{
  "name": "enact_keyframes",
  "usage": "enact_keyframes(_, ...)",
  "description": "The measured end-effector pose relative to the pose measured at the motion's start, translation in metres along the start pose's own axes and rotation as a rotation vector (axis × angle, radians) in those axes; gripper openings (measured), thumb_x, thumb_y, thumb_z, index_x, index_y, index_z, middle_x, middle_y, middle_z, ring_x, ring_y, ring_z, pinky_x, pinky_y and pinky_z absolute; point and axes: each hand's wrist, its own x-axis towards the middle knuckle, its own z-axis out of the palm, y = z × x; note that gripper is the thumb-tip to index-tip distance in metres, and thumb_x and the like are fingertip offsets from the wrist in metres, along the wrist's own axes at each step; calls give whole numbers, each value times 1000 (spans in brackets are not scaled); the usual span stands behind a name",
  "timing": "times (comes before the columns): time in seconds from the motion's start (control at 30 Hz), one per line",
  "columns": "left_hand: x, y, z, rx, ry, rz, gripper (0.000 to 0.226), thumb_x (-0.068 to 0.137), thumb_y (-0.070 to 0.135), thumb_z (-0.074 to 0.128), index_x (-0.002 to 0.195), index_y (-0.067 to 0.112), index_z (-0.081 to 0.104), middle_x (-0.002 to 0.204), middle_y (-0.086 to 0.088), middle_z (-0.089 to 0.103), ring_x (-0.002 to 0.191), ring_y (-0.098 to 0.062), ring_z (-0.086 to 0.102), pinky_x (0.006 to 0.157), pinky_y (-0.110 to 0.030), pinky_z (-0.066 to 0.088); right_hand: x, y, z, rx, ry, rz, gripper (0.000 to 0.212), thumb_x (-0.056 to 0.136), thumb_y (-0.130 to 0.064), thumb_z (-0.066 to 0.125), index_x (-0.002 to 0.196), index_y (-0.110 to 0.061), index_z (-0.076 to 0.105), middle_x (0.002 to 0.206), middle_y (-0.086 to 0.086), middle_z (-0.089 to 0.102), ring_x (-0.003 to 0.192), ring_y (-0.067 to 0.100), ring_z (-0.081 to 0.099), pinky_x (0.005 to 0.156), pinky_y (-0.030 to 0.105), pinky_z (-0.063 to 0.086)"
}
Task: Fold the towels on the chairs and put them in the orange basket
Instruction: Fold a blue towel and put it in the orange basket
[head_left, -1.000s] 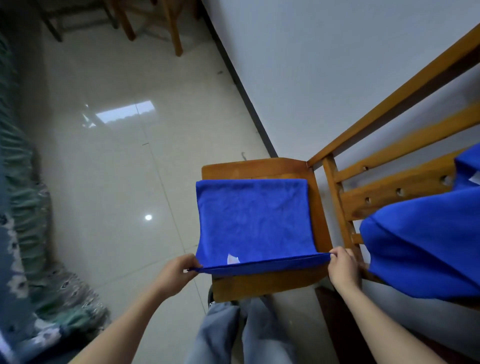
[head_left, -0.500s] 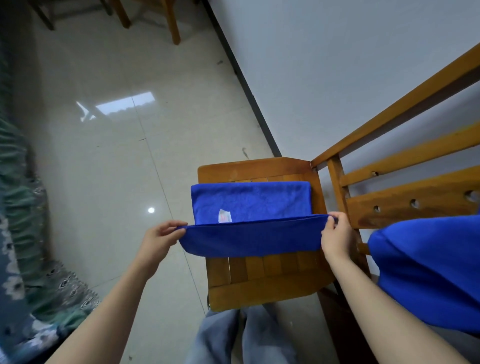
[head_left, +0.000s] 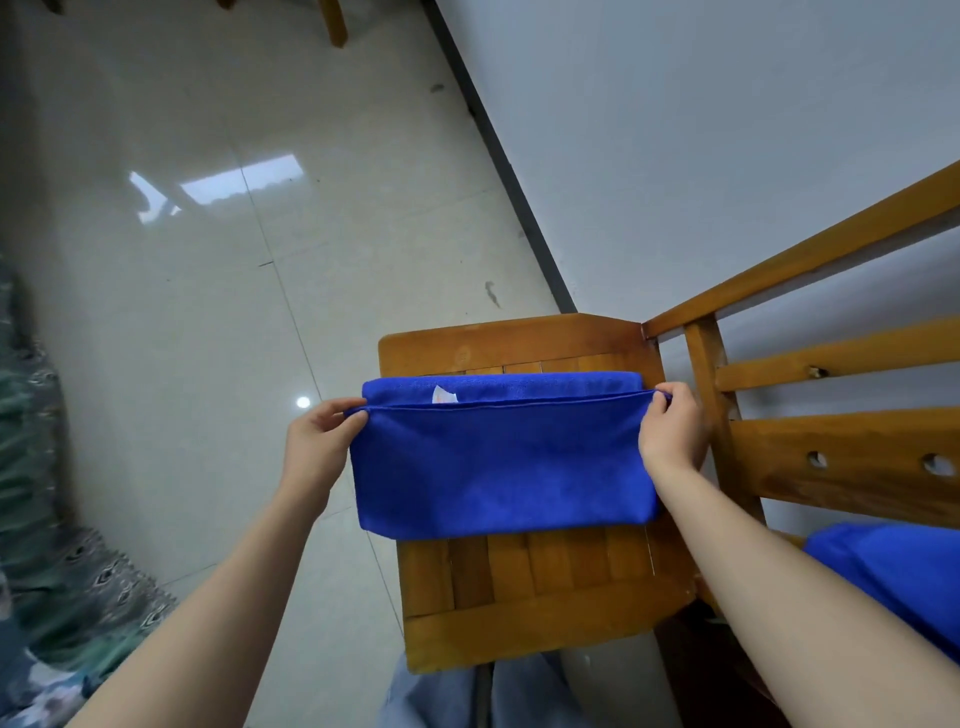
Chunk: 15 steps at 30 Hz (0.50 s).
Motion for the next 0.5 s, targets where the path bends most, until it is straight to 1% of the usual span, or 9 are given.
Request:
enact_keyframes(0.1, 12, 3, 11, 3, 69, 42, 14, 90, 5, 55, 99, 11, 64, 83, 2, 63, 75, -4, 56, 61, -10, 46, 14, -4, 11, -9, 8, -16, 26, 100, -13, 35, 114, -5, 55, 115, 14, 58, 104, 27, 55, 80, 29, 43)
enact_keyframes(0.13, 14, 4, 15, 23, 94, 65, 15, 90, 5, 55, 99, 12, 64, 83, 3, 63, 75, -5, 56, 62, -10, 46, 17, -6, 14, -9, 15, -18, 27, 100, -13, 35, 115, -5, 55, 116, 14, 57, 105, 27, 55, 79, 28, 42)
enact_keyframes(0.23, 20, -2, 25, 114, 170, 95, 19, 91, 10, 54, 106, 11, 65, 94, -1, 64, 83, -13, 57, 76, -23, 45, 20, -8, 23, -5, 17, -15, 27, 100, -12, 35, 117, -5, 54, 119, 14, 55, 107, 26, 54, 79, 24, 39)
enact_keyframes(0.3, 21, -7, 29, 114, 211, 86, 23, 91, 13, 53, 112, 11, 63, 101, -2, 64, 89, -14, 57, 83, -26, 45, 18, -7, 27, 46, 3, -13, 28, 100, -12, 36, 122, -6, 51, 124, 13, 53, 109, 24, 54, 80, 23, 40)
enact_keyframes(0.33, 22, -8, 32, 112, 231, 82, 26, 92, 15, 52, 116, 11, 61, 106, -2, 63, 93, -14, 57, 88, -28, 45, 17, -6, 29, 79, -5, -20, 31, 99, -12, 36, 127, -8, 48, 127, 12, 51, 112, 23, 53, 83, 23, 42)
enact_keyframes(0.37, 22, -9, 34, 126, 247, 81, 31, 93, 17, 51, 123, 12, 57, 114, -2, 61, 102, -16, 56, 95, -31, 44, 14, -4, 30, 106, -13, -38, 35, 99, -13, 38, 133, -9, 44, 132, 11, 47, 115, 22, 52, 88, 25, 44)
enact_keyframes(0.4, 21, -12, 37, 184, 255, 87, 38, 93, 20, 50, 131, 14, 50, 126, -2, 56, 114, -19, 51, 102, -35, 39, 10, -1, 31, 122, -24, -64, 40, 98, -13, 40, 138, -11, 38, 138, 10, 41, 119, 22, 50, 93, 27, 45)
enact_keyframes(0.43, 17, -15, 40, 292, 257, 102, 46, 94, 23, 49, 138, 15, 41, 138, -3, 47, 126, -23, 41, 107, -39, 33, 4, 3, 32, 127, -42, -96, 45, 97, -13, 42, 141, -12, 34, 143, 9, 36, 123, 22, 47, 98, 29, 44)
enact_keyframes(0.5, 3, -25, 46, 556, 218, 157, 58, 93, 28, 49, 146, 16, 26, 152, -5, 26, 136, -30, 23, 109, -45, 24, -14, 15, 33, 84, -83, -149, 50, 96, -11, 44, 144, -12, 30, 149, 9, 27, 130, 21, 39, 100, 25, 37)
